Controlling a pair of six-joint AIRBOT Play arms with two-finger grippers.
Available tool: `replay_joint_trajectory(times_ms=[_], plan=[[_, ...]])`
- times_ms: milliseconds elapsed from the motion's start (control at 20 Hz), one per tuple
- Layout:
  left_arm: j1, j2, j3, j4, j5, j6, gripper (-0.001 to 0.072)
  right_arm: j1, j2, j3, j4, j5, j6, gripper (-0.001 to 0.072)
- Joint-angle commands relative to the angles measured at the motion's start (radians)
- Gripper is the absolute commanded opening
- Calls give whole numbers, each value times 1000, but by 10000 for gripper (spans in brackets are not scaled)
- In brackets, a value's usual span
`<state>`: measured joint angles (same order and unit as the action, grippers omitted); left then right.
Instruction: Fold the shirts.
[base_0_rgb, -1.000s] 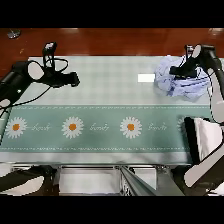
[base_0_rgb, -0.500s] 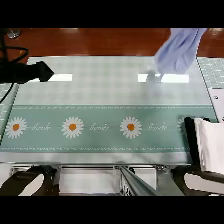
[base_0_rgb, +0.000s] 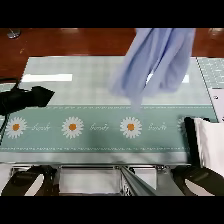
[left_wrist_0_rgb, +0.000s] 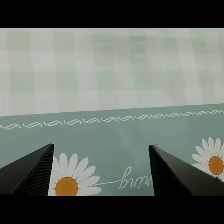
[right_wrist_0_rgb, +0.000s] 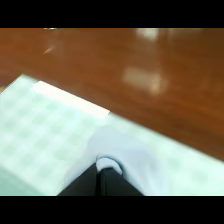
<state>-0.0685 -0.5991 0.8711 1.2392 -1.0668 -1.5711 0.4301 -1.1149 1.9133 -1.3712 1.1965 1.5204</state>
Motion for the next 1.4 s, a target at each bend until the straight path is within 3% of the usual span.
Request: replay_joint_trajectory(times_ms=[0, 200, 350, 400, 450, 500, 650, 800, 1000, 1200, 1350], plan=[[-1, 14, -27, -29, 11, -4, 699, 176, -13, -171, 1, -26, 53, 16], [-1, 3, -34, -29, 13, -3, 700, 296, -127, -414, 19, -129, 136, 17], [-1, -20, -51, -29, 12, 7, 699, 346, -287, -516, 147, -226, 152, 20], [-1, -32, -54, -29, 11, 7, 700, 348, -338, -514, 197, -225, 138, 139], [-1, -45, -54, -39, 11, 7, 699, 333, -367, -513, 227, -223, 125, 531], [-1, -59, -54, -60, 12, 8, 699, 299, -371, -504, 220, -196, 117, 626], [-4, -106, -48, -201, 10, 105, 700, 63, -272, -459, 106, -39, 121, 626], [-10, -246, 31, -191, 11, 132, 700, -219, -92, -546, -93, 66, 164, 625], [-13, -630, 281, -192, -62, 222, 700, -433, 158, -937, -3, -7, 160, 613], [-77, -971, 483, -192, -285, 268, 700, -407, 235, -1203, 171, -69, 140, 614], [-179, -1073, 522, -87, -306, 286, 700, -311, 226, -1285, 239, -150, 141, 613]])
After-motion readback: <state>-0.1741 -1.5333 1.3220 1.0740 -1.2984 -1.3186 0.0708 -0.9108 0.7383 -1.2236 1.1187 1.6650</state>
